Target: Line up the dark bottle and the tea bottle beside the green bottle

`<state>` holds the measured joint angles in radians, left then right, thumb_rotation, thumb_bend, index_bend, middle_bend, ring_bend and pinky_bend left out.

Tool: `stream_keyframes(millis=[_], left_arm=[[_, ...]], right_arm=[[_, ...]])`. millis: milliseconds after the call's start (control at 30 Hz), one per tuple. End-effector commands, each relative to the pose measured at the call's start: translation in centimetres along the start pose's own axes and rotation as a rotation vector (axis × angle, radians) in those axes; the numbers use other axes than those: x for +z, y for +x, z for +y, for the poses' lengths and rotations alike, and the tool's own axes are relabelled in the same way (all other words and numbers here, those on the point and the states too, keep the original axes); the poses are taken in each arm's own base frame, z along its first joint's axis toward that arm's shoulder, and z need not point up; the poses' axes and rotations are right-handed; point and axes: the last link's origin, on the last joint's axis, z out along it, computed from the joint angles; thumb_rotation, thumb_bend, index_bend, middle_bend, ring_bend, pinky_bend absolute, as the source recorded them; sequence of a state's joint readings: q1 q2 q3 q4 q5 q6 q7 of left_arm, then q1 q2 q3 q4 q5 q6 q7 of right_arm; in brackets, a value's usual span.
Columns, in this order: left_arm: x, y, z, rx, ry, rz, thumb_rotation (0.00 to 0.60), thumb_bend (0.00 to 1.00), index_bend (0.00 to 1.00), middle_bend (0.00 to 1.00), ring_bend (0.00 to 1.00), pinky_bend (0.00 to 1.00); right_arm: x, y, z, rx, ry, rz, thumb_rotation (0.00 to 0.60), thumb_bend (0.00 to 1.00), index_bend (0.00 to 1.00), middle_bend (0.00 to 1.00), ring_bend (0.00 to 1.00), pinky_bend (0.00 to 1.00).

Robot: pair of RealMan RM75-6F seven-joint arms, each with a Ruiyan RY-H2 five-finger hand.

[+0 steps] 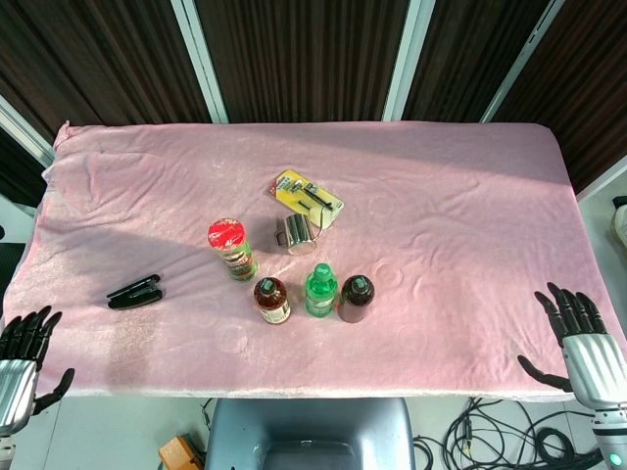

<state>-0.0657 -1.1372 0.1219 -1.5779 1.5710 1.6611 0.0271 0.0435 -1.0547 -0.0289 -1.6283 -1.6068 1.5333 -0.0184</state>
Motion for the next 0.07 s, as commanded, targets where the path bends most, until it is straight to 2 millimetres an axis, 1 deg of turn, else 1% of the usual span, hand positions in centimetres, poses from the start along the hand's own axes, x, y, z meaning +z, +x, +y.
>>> stream_keyframes(millis=[33,67], left_arm=[[-0.01,0.0,0.16,0.003,-0.01,-0.003,0.6,0.33,0.0,0.0,0.0,0.0],[0.04,0.0,0.18,0.001,-0.014,-0.003,0.6,0.33,0.0,0.0,0.0,0.0]], right_arm=[[0.01,-0.13,0.03,-0.005,0.001,-0.009,0.6,0.33,0.0,0.0,0.0,0.11],[0.04,-0.17,0.05,-0.003,0.0,-0.014,0.6,0.33,0.0,0.0,0.0,0.11]])
